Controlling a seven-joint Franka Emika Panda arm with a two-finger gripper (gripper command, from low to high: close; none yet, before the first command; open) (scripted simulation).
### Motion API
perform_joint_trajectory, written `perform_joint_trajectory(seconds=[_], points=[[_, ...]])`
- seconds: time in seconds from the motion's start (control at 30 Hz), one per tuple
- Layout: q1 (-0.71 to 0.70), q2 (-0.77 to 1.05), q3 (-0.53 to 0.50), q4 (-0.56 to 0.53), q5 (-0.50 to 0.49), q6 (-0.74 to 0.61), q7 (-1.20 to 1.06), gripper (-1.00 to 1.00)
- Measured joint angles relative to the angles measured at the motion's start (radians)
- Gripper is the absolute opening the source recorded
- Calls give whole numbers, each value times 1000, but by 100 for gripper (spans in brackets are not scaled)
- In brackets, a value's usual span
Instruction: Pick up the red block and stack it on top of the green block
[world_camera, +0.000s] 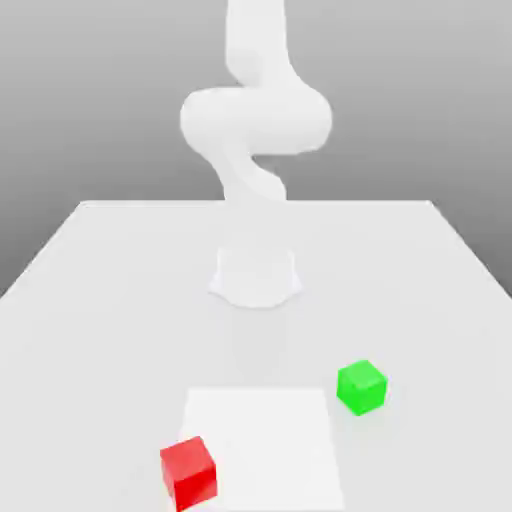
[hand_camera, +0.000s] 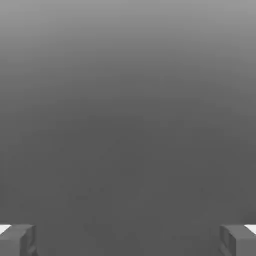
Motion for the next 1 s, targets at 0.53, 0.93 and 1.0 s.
perform_joint_trajectory(seconds=[0.53, 0.93, 1.0], points=[[122, 589, -198, -96, 153, 208, -480, 0], [64, 1001, -189, -145, 156, 411, -709, 0], [36, 1074, -154, -133, 193, 469, -738, 0]])
